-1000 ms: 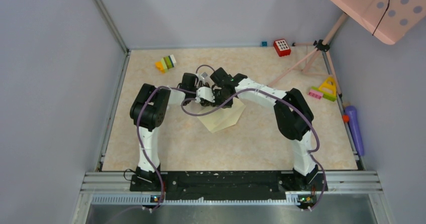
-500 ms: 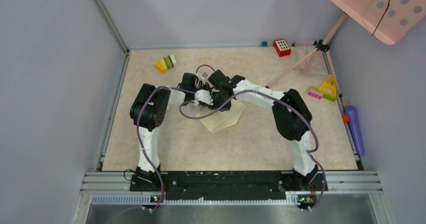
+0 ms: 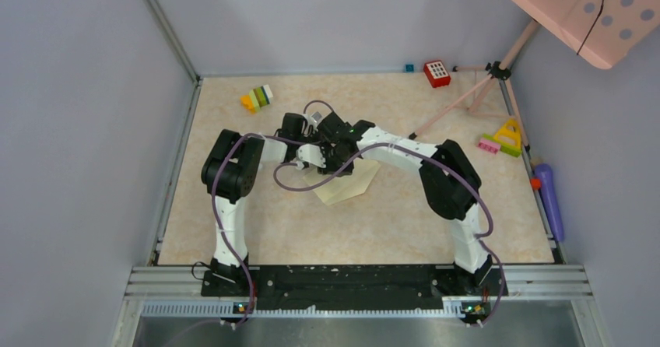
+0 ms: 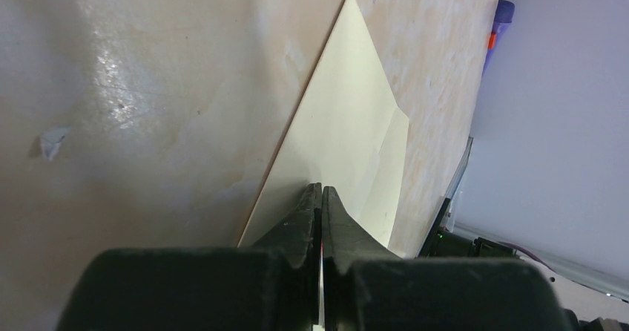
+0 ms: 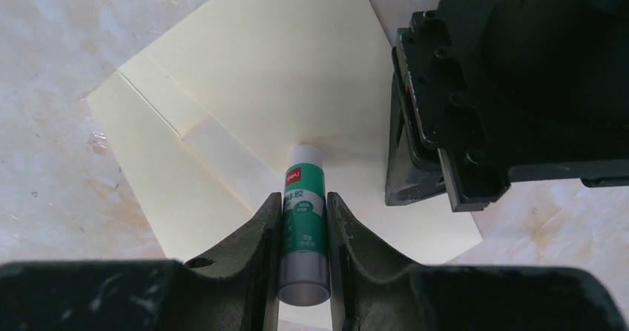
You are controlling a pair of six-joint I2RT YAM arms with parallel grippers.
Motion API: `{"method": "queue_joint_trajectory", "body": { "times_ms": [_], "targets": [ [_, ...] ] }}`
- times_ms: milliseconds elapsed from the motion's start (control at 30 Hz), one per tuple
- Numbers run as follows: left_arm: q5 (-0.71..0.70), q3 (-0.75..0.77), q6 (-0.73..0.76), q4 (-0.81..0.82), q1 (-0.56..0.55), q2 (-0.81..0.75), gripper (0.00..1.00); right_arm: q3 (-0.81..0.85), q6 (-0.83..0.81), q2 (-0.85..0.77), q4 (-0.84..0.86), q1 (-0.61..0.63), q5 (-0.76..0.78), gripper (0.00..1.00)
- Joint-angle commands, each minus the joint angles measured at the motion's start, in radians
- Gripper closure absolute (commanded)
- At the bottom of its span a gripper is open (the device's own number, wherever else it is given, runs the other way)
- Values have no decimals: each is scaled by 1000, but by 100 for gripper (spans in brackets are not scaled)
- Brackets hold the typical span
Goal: Place the letter into the envelope and seal it
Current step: Paint the envelope at the center of the board.
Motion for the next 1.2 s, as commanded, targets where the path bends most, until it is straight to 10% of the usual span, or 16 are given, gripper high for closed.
{"method": "queue_joint_trajectory", "body": {
  "times_ms": [0, 1167],
  "targets": [
    [-127, -30, 53, -77, -8, 11, 100, 41, 16, 31, -22, 35, -76, 100],
    [-128, -30, 54, -76, -8, 11, 100, 16, 45, -10, 89, -70, 86, 100]
  ]
}}
